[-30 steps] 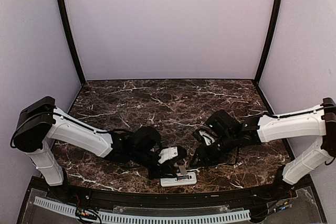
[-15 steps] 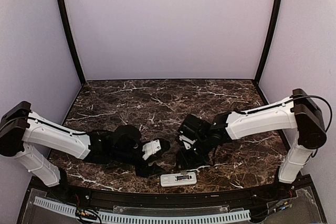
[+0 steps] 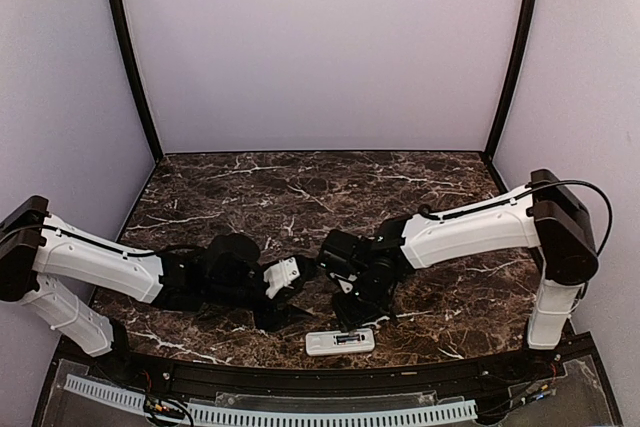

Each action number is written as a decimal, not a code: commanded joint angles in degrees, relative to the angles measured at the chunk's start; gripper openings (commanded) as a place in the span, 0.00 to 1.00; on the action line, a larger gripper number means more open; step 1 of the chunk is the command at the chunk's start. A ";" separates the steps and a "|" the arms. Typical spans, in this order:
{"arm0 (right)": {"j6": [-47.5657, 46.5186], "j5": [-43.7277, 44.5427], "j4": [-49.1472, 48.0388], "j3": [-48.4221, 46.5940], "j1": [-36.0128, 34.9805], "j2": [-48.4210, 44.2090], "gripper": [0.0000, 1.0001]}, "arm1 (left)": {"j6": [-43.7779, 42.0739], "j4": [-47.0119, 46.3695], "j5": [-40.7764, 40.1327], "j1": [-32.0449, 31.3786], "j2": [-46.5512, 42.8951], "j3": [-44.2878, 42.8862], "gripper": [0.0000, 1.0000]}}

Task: Load the batteries into the remote control
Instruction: Pick up the battery cover from the remote control without the battery cover.

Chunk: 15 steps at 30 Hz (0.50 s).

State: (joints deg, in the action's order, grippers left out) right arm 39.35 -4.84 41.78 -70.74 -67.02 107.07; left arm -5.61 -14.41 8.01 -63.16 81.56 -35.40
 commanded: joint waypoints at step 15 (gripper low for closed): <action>-1.83 -0.42 2.88 -1.91 -1.90 5.52 0.33 | -0.78 0.26 -1.17 0.12 -0.87 0.24 0.62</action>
State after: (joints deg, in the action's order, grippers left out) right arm 38.02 -4.91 43.57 -72.75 -66.70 108.77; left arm -5.61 -13.54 6.74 -62.92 81.49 -35.22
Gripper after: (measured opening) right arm 0.351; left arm 0.621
